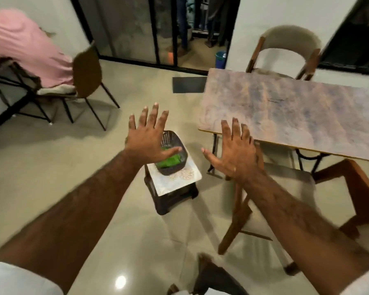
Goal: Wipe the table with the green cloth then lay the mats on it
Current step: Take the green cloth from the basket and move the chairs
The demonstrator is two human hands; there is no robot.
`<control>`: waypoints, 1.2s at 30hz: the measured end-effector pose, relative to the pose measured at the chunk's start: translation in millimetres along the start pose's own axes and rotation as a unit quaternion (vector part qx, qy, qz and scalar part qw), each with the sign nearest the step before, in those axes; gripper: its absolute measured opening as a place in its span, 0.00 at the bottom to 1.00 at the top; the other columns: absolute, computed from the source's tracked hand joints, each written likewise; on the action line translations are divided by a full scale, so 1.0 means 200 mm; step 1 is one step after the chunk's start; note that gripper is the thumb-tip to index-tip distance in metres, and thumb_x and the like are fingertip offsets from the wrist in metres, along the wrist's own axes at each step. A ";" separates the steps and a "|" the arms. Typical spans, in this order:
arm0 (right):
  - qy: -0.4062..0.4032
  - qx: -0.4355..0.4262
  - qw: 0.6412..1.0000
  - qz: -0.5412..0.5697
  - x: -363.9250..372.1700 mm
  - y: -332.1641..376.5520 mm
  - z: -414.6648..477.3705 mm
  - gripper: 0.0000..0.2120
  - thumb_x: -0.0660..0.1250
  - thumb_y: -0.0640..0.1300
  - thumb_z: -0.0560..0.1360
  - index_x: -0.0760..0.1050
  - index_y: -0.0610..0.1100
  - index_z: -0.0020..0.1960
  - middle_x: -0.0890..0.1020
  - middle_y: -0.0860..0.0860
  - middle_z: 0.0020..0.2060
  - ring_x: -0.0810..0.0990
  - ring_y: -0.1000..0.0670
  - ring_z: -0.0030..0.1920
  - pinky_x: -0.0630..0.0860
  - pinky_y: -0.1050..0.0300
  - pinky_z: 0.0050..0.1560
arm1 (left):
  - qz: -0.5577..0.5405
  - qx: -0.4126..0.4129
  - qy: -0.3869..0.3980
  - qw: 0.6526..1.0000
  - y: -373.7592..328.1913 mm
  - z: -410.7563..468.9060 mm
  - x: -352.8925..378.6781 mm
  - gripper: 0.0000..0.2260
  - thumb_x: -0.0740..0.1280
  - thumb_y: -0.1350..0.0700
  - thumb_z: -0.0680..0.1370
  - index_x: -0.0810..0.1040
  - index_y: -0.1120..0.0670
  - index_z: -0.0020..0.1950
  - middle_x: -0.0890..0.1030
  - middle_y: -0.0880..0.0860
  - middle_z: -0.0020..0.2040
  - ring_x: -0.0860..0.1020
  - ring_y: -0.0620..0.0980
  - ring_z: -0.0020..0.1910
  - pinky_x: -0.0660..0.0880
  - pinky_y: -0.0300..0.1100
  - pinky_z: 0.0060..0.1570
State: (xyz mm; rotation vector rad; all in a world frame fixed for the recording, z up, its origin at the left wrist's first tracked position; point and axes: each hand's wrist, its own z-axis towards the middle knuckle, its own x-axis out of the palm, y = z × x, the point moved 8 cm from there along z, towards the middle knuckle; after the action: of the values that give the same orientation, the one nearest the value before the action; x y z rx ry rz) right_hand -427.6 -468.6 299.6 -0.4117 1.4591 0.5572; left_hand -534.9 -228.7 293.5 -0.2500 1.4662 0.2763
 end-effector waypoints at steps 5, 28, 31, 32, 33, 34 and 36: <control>-0.041 -0.070 0.997 0.001 -0.02 0.55 0.44 0.55 0.51 0.83 0.75 0.45 0.50 0.90 0.50 0.41 0.89 0.53 0.32 0.87 0.63 0.29 0.80 | 0.015 -0.052 -0.020 0.998 0.55 0.13 -0.06 0.60 0.51 0.13 0.70 0.37 0.49 0.89 0.38 0.57 0.90 0.43 0.64 0.89 0.45 0.73 0.83; -0.333 -0.036 0.941 -0.040 -0.37 2.01 2.29 0.49 0.62 0.64 0.79 0.44 0.47 0.91 0.49 0.36 0.89 0.48 0.31 0.88 0.58 0.32 0.84 | 0.100 -0.103 -0.323 0.935 2.27 1.48 -0.62 0.53 0.62 0.27 0.77 0.44 0.55 0.90 0.47 0.65 0.89 0.47 0.69 0.88 0.48 0.75 0.82; -0.330 0.001 0.943 -0.047 -0.38 2.14 2.49 0.50 0.63 0.64 0.79 0.43 0.48 0.91 0.48 0.36 0.89 0.48 0.31 0.88 0.56 0.32 0.84 | 0.095 -0.069 -0.320 0.940 2.47 1.67 -0.65 0.54 0.62 0.27 0.77 0.44 0.55 0.90 0.47 0.64 0.89 0.47 0.68 0.88 0.49 0.75 0.81; -0.329 0.016 0.943 -0.046 -0.39 2.18 2.56 0.50 0.63 0.65 0.79 0.42 0.48 0.91 0.47 0.36 0.89 0.47 0.31 0.88 0.56 0.32 0.84 | 0.091 -0.052 -0.323 0.941 2.54 1.74 -0.66 0.53 0.62 0.27 0.77 0.45 0.55 0.90 0.47 0.64 0.89 0.47 0.68 0.88 0.49 0.75 0.81; -0.330 0.028 0.942 -0.050 -0.40 2.22 2.63 0.51 0.64 0.65 0.79 0.42 0.48 0.91 0.47 0.36 0.89 0.47 0.31 0.88 0.57 0.31 0.84 | 0.087 -0.037 -0.329 0.940 2.60 1.82 -0.67 0.53 0.62 0.27 0.77 0.45 0.55 0.91 0.47 0.64 0.89 0.47 0.68 0.88 0.49 0.75 0.81; -0.328 0.040 0.942 -0.055 -0.41 2.25 2.71 0.51 0.64 0.66 0.79 0.42 0.48 0.91 0.47 0.36 0.89 0.47 0.31 0.88 0.58 0.31 0.84 | 0.083 -0.026 -0.333 0.939 2.65 1.91 -0.69 0.52 0.62 0.27 0.77 0.45 0.55 0.91 0.47 0.64 0.89 0.47 0.68 0.88 0.49 0.75 0.81; -0.330 0.058 0.940 -0.058 -0.42 2.27 2.84 0.51 0.63 0.66 0.79 0.43 0.48 0.91 0.47 0.36 0.89 0.47 0.30 0.88 0.59 0.31 0.83 | 0.069 -0.015 -0.337 0.939 2.74 2.06 -0.70 0.52 0.61 0.27 0.78 0.46 0.56 0.91 0.47 0.64 0.89 0.47 0.68 0.88 0.49 0.75 0.81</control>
State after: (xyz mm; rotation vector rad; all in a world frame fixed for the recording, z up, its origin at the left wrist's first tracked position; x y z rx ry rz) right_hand -234.0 219.1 460.7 -0.1837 0.8087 0.4509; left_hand -341.4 420.4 470.4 -0.0614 0.7973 0.4472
